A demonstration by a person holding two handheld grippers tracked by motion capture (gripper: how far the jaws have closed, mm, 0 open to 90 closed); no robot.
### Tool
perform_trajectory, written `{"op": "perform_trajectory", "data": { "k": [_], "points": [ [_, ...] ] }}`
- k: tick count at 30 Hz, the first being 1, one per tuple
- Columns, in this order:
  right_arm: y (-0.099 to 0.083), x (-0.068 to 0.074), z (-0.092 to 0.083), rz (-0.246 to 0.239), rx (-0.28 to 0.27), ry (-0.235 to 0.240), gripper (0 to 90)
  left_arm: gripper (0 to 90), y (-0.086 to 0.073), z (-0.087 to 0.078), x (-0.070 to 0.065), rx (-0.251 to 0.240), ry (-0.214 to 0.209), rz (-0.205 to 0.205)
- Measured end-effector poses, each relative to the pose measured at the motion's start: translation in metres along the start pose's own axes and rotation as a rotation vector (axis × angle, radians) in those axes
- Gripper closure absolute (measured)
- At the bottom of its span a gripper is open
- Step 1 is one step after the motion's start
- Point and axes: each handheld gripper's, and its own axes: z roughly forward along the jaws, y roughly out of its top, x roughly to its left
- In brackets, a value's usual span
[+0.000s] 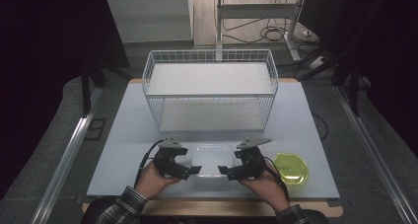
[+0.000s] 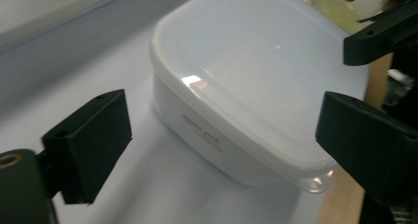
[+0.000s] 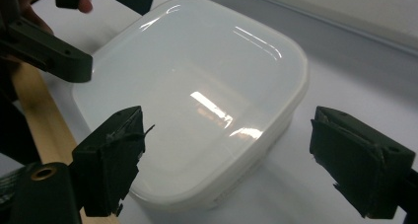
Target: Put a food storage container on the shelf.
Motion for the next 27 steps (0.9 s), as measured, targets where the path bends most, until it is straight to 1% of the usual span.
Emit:
{"op": "perform_trajectory", "data": {
  "k": [1,4,6,7,9,12,14,17,19,20,21,22,25,26,27],
  "points": [
    [0.001,-0.001,0.001,0.014,0.006,0.012,15.8,9.5,0.0,0.001,0.001,-0.002,-0.025,-0.018],
    [0.002,-0.002,0.002,0.041,0.025,0.044,19.8,12.5,-0.001,0.003,0.001,-0.006,-0.056,-0.029],
    [0.003,-0.003,0.003,0.057,0.035,0.057,21.3,16.3,-0.001,0.004,0.0,-0.004,-0.089,-0.04],
    [0.003,-0.003,0.002,0.067,0.041,0.063,22.1,16.7,-0.001,0.004,-0.001,0.001,-0.085,-0.041],
    [0.003,-0.002,0.001,0.071,0.051,0.059,23.1,16.8,-0.001,0.004,-0.004,0.002,-0.074,-0.036],
    [0.003,0.003,-0.001,0.053,0.061,0.041,24.9,19.0,-0.001,0.0,-0.01,0.014,-0.043,-0.006],
    [0.003,0.006,-0.003,0.04,0.061,0.024,26.8,21.0,-0.002,-0.002,-0.014,0.019,-0.031,0.001],
    [0.001,0.01,-0.007,0.03,0.052,0.005,31.2,25.8,-0.004,-0.005,-0.018,0.017,-0.025,-0.005],
    [-0.001,0.012,-0.011,0.037,0.047,-0.005,35.4,29.0,-0.006,-0.006,-0.019,0.009,-0.026,-0.015],
    [-0.002,0.012,-0.012,0.043,0.046,-0.005,38.3,30.8,-0.007,-0.007,-0.02,0.006,-0.024,-0.025],
    [-0.002,0.013,-0.014,0.059,0.046,-0.011,42.3,33.0,-0.008,-0.008,-0.02,0.003,-0.021,-0.035],
    [-0.003,0.013,-0.016,0.064,0.042,-0.013,44.3,34.8,-0.008,-0.009,-0.021,-0.002,-0.017,-0.04],
    [-0.005,0.013,-0.019,0.076,0.034,-0.014,48.3,38.7,-0.009,-0.011,-0.025,-0.004,0.0,-0.045],
    [-0.005,0.014,-0.02,0.091,0.035,-0.013,49.8,39.9,-0.008,-0.012,-0.026,-0.002,0.011,-0.056],
    [-0.005,0.013,-0.021,0.098,0.034,-0.008,51.2,42.0,-0.008,-0.012,-0.026,-0.002,0.011,-0.056]
  ]
}}
